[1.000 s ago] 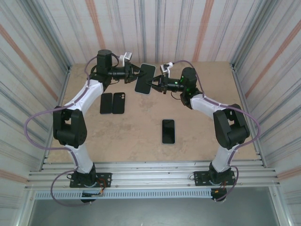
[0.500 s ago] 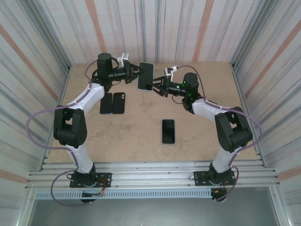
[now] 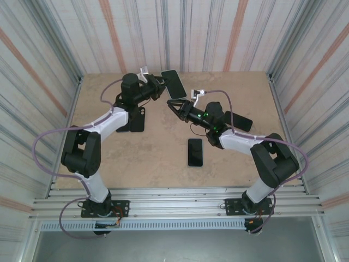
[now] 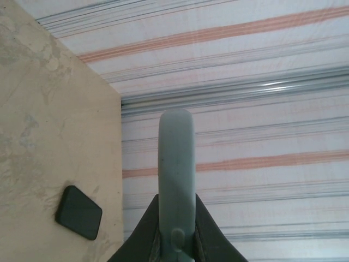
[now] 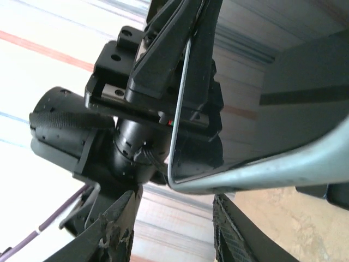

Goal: Take the phone out of the phone case

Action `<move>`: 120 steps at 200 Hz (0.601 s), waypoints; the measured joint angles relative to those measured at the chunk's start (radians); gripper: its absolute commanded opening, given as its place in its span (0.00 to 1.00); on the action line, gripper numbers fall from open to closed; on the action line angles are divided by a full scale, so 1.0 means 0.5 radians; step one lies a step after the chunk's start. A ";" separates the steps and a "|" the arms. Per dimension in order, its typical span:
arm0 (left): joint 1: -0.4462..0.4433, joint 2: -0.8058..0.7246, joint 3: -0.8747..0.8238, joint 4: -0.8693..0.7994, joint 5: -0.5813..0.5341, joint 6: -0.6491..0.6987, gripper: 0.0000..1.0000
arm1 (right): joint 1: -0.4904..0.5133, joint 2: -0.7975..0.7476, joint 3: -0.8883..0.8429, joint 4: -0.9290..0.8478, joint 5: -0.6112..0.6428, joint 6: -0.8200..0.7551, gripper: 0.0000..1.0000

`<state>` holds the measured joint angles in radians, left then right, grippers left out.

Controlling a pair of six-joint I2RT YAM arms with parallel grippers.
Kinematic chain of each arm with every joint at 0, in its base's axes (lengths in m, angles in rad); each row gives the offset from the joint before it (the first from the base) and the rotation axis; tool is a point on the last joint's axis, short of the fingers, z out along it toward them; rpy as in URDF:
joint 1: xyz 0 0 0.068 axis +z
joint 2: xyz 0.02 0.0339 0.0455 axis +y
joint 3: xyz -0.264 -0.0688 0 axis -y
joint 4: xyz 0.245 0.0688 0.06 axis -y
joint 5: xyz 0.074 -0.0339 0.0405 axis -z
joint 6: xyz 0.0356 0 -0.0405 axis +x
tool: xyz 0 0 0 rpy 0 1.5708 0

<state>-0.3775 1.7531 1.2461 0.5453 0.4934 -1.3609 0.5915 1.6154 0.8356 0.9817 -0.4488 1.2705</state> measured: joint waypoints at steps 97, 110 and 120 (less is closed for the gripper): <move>-0.056 -0.090 -0.103 0.108 -0.222 -0.143 0.00 | 0.049 0.000 -0.031 0.137 0.274 -0.033 0.25; -0.063 -0.093 -0.103 0.111 -0.228 -0.154 0.00 | 0.049 0.000 -0.031 0.144 0.283 -0.040 0.25; -0.067 -0.096 -0.103 0.111 -0.229 -0.155 0.00 | 0.049 0.000 -0.031 0.150 0.285 -0.045 0.25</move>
<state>-0.4110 1.7050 1.1946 0.6006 0.3790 -1.4384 0.6159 1.6154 0.8204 1.0569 -0.3061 1.2480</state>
